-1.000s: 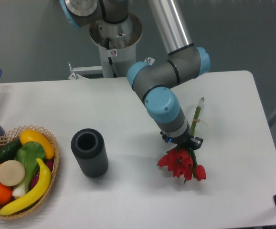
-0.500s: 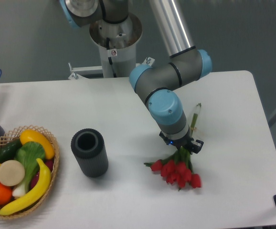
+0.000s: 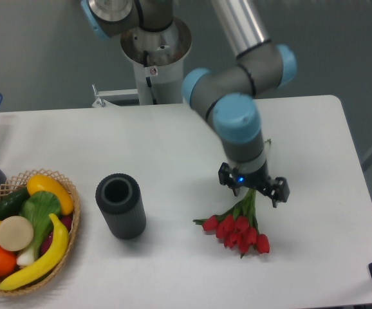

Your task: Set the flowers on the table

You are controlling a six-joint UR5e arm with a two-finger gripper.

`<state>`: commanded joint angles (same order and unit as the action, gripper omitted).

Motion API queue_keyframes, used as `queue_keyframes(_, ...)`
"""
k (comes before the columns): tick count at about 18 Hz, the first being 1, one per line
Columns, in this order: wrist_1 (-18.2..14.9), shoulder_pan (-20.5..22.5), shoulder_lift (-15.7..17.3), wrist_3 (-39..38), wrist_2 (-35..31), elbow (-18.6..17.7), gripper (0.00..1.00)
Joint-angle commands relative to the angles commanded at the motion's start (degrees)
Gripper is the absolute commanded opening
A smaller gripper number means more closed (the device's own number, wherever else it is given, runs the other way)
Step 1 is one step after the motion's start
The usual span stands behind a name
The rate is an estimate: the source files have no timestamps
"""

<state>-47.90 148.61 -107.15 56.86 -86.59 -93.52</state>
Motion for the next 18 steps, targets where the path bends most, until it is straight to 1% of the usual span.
queue_keyframes(2, -0.5, 2.2, 1.9, 1.2, 3.3, 0.0, 1.00)
queue_keyframes(3, -0.7, 2.9, 2.8, 3.3, 4.5, -0.3, 1.00)
queue_keyframes(4, -1.7, 3.4, 3.6, 5.9, 4.9, -0.4, 1.00)
queue_keyframes(5, -4.1, 4.0, 4.5, 8.3, 4.9, -0.4, 1.00)
queue_keyframes(6, -7.2, 4.7, 5.5, 10.8, 4.9, -0.1, 1.00)
queue_keyframes(7, -9.9, 6.1, 6.4, 13.8, 5.0, 0.0, 1.00)
queue_keyframes(10, -16.6, 10.6, 10.6, 25.2, 5.1, -0.6, 1.00)
queue_keyframes(11, -17.8, 12.0, 11.4, 27.9, 5.1, -0.8, 1.00)
queue_keyframes(13, -19.9, 13.9, 12.7, 33.6, 5.1, -1.5, 1.00)
queue_keyframes(15, -21.2, 14.8, 13.4, 39.1, 5.0, -2.0, 1.00)
queue_keyframes(18, -21.3, 17.1, 14.8, 41.2, 5.5, -3.7, 1.00)
